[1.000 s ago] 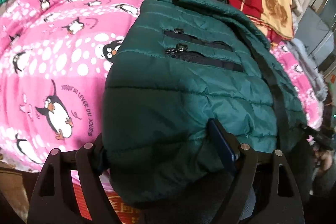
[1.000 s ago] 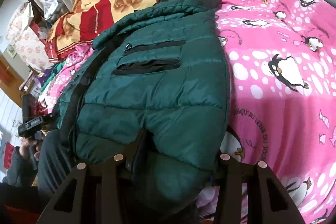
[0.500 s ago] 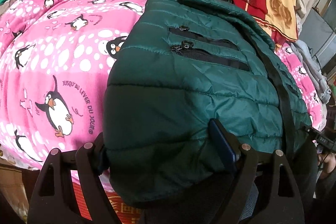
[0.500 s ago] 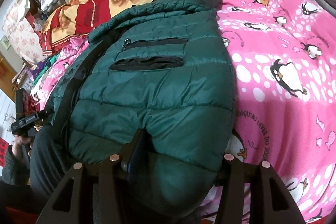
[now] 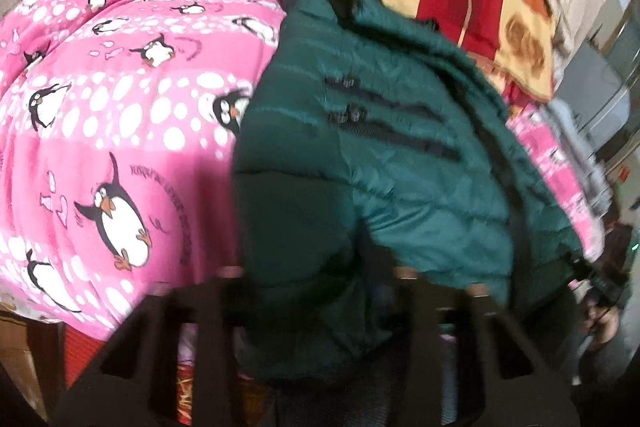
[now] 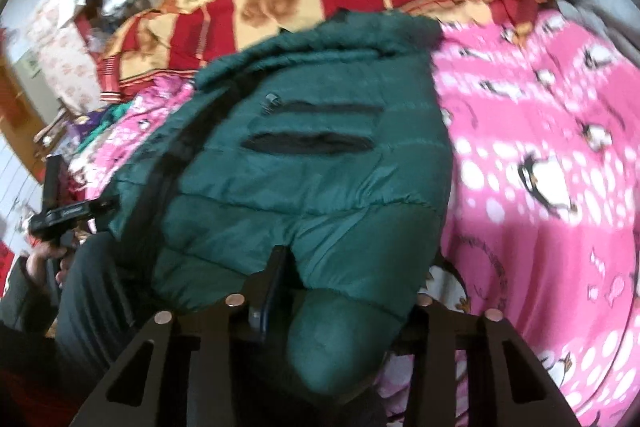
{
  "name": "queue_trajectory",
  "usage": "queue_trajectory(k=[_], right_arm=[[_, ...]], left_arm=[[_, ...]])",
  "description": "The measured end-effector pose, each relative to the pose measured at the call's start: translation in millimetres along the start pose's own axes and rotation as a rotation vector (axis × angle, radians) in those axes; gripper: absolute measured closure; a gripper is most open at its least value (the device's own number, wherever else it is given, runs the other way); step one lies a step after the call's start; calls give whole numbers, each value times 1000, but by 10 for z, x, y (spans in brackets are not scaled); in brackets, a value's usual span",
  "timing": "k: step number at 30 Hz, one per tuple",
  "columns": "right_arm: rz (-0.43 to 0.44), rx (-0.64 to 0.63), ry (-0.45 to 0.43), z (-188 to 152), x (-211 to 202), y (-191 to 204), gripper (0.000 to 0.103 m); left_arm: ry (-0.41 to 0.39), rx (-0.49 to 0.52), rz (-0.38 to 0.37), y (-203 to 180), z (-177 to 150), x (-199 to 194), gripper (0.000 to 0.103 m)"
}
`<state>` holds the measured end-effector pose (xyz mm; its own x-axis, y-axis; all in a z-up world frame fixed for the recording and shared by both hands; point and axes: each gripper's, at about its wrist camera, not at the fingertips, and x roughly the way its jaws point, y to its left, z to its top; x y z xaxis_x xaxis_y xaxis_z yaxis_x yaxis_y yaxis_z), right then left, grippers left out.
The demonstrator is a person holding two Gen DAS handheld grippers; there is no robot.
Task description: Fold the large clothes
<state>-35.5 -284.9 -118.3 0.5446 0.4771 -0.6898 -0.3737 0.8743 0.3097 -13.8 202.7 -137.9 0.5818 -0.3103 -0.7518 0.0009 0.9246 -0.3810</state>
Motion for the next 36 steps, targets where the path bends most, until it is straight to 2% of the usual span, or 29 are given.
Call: queue_trajectory(k=[2, 4, 7, 11, 17, 28, 36], right_arm=[[48, 24, -30, 41, -58, -40, 80], [82, 46, -64, 83, -132, -61, 84], [121, 45, -128, 132, -336, 3, 86], [155, 12, -173, 166, -587, 138, 88], [186, -32, -216, 84, -976, 326, 88], [211, -88, -268, -282, -1687, 613, 88], [232, -91, -294, -456, -1959, 668, 88]], left_arm=[[-12, -10, -28, 3, 65, -77, 87], [-37, 2, -32, -39, 115, -181, 88], [-102, 18, -34, -107, 182, -455, 89], [-162, 26, -46, -137, 230, -842, 90], [-168, 91, -39, -245, -30, -1203, 90], [-174, 94, -65, -314, -626, -1754, 90], [-186, 87, -88, -343, -729, -1917, 90]])
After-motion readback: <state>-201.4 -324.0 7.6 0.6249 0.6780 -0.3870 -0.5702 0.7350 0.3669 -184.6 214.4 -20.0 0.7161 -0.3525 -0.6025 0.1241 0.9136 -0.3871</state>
